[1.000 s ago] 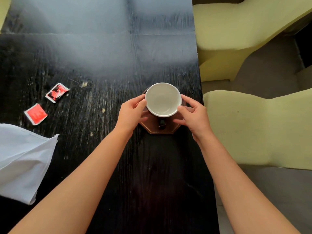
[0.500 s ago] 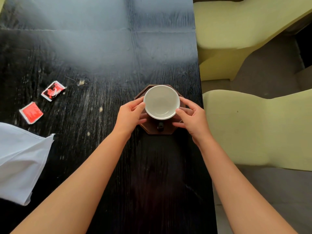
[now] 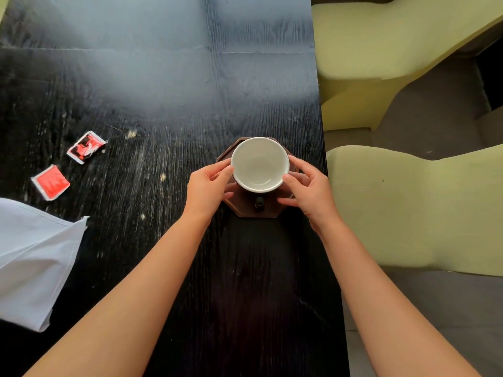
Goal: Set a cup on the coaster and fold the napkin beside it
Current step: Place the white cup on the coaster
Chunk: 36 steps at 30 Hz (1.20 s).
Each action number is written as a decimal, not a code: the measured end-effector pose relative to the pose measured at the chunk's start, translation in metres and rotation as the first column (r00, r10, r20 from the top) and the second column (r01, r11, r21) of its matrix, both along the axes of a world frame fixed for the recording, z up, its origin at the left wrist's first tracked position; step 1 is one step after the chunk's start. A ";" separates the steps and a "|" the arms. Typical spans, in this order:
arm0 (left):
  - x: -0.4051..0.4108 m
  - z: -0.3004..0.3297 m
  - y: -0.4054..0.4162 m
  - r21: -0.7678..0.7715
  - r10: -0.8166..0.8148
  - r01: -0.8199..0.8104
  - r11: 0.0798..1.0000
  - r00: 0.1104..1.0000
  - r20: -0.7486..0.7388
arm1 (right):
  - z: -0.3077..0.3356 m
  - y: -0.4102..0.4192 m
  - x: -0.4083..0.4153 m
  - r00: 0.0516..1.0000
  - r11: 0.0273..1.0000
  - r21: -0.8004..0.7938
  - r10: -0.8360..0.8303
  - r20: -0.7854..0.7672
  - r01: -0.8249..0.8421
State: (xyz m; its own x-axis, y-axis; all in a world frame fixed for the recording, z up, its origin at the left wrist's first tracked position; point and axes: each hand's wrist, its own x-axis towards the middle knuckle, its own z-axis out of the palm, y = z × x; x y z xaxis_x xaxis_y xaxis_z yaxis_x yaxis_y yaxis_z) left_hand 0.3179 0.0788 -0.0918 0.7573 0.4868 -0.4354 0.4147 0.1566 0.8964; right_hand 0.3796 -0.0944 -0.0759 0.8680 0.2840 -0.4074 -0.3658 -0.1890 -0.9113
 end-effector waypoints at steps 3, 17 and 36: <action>0.000 -0.001 0.000 0.009 0.003 -0.003 1.000 1.000 0.000 | -0.001 0.000 0.000 1.000 1.000 -0.008 0.003 -0.001 -0.003; -0.006 0.033 0.008 0.554 -0.129 0.178 0.813 0.984 -0.127 | 0.027 0.004 0.003 0.920 0.845 -0.535 0.202 0.335 0.010; -0.115 0.202 0.078 0.952 -0.121 0.273 0.142 0.959 -0.257 | 0.210 0.107 -0.077 0.489 0.513 -0.857 0.759 0.430 -0.044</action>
State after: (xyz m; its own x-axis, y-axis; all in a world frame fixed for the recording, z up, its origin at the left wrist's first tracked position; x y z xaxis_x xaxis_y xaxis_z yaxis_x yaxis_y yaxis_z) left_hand 0.2025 0.1571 0.1100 0.8931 0.4053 0.1954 0.3699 -0.9086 0.1939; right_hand 0.3028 0.0129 0.1338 0.7667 0.6419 0.0137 0.6236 -0.7394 -0.2536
